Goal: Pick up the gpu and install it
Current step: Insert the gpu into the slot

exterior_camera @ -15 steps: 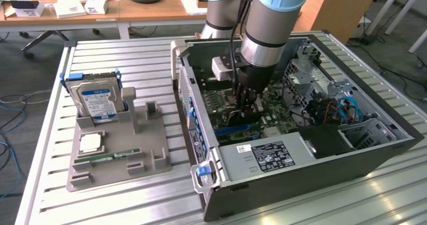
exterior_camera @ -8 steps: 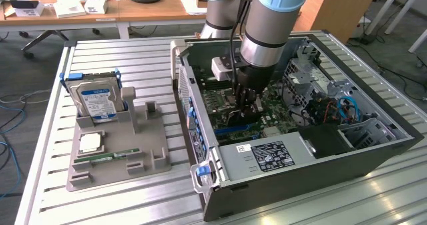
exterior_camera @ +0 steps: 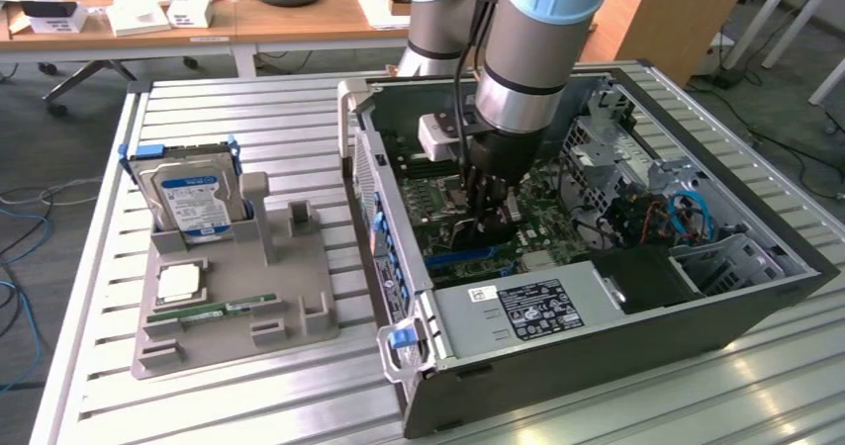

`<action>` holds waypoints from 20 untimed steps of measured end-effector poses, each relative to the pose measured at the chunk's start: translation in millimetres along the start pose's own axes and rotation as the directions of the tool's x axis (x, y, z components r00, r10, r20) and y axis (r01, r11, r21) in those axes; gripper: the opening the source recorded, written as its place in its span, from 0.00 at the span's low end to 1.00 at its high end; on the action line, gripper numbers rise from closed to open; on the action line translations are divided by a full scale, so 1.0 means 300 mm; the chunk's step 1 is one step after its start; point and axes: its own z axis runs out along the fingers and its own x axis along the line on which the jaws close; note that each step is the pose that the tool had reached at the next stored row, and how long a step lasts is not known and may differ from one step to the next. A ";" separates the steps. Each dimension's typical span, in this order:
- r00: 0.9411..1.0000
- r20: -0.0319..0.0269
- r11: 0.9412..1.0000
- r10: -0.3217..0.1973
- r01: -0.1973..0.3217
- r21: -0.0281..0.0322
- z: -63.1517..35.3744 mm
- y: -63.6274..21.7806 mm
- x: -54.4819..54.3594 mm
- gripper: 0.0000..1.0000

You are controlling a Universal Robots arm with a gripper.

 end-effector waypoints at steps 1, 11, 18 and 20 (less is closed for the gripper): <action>1.000 0.000 1.000 0.000 0.000 0.000 0.000 0.000 0.000 0.26; 1.000 0.000 1.000 0.000 0.000 0.000 0.000 0.005 0.000 0.26; 1.000 0.000 1.000 0.000 0.000 0.000 0.001 0.006 0.000 0.26; 1.000 0.000 1.000 0.000 0.000 0.000 0.005 0.006 0.000 0.26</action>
